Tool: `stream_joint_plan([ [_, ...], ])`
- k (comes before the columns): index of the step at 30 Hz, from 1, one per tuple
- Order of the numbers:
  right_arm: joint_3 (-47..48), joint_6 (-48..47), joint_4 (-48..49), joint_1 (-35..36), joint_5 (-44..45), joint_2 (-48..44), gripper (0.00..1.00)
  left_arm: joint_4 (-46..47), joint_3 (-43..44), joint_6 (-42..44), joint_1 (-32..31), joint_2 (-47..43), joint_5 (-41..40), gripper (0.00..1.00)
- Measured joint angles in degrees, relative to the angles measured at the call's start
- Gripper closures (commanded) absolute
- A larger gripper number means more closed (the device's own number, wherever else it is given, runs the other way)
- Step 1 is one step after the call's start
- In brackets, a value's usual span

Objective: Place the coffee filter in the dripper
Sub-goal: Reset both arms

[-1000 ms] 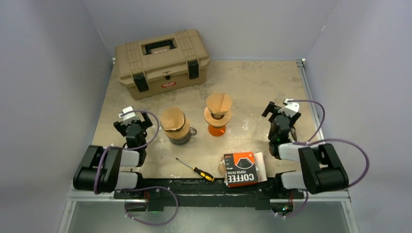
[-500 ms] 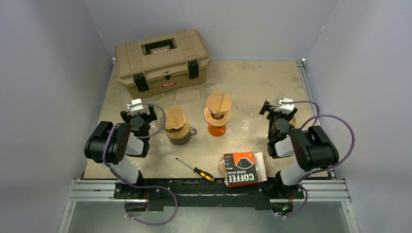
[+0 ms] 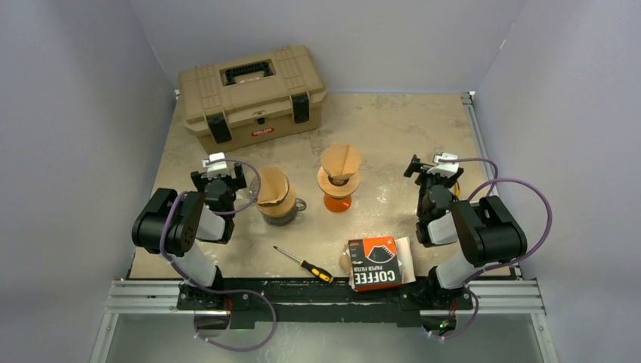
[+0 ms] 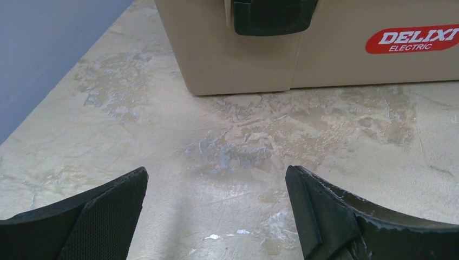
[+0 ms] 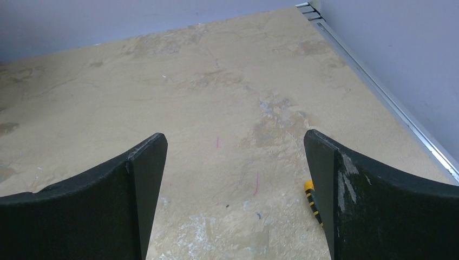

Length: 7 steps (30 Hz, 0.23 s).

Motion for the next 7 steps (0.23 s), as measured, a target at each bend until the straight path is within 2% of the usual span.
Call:
stream_joint_plan([
  [7, 0.0, 0.0, 0.1, 0.0, 0.0, 0.0, 0.01, -0.3, 0.0, 0.3, -0.2, 0.0, 0.1, 0.01],
])
